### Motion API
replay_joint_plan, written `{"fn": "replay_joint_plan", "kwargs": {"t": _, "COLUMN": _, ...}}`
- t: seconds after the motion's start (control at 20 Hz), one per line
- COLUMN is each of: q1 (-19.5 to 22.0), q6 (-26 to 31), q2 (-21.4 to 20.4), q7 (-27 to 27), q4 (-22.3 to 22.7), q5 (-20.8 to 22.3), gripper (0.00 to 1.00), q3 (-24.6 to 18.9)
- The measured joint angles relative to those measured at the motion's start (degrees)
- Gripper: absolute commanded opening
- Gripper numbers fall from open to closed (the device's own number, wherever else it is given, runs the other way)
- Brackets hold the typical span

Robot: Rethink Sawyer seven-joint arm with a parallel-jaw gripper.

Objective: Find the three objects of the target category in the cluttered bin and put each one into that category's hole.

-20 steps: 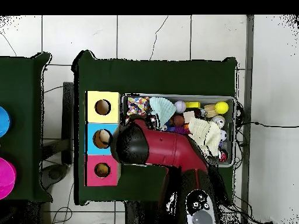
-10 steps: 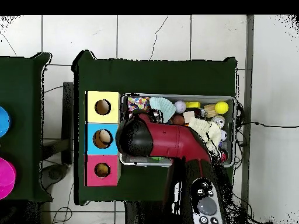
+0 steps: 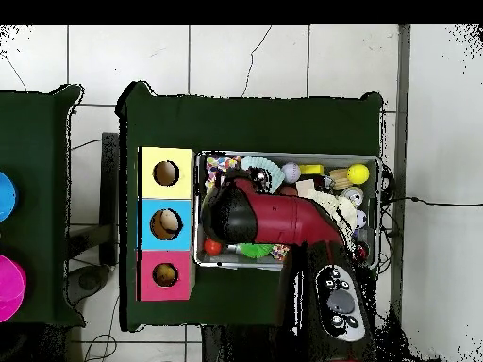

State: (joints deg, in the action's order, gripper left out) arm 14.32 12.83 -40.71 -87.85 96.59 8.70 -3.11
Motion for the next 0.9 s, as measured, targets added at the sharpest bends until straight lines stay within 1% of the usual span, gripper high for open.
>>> {"fn": "replay_joint_plan", "kwargs": {"t": 0.15, "q1": 0.48, "q6": -2.62, "q2": 1.58, "q7": 0.0, "q4": -0.27, "q5": 0.59, "gripper": 1.0, "q3": -0.45}}
{"fn": "replay_joint_plan", "kwargs": {"t": 0.4, "q1": 1.09, "q6": -7.66, "q2": 5.6, "q7": 0.0, "q4": -0.89, "q5": 1.44, "gripper": 1.0, "q3": -1.24}}
{"fn": "replay_joint_plan", "kwargs": {"t": 0.65, "q1": 1.08, "q6": -9.56, "q2": 9.06, "q7": 0.0, "q4": -1.58, "q5": 1.45, "gripper": 1.0, "q3": -1.67}}
{"fn": "replay_joint_plan", "kwargs": {"t": 0.9, "q1": 1.07, "q6": -10.26, "q2": 12.36, "q7": 0.0, "q4": -2.77, "q5": 1.44, "gripper": 1.0, "q3": -2.18}}
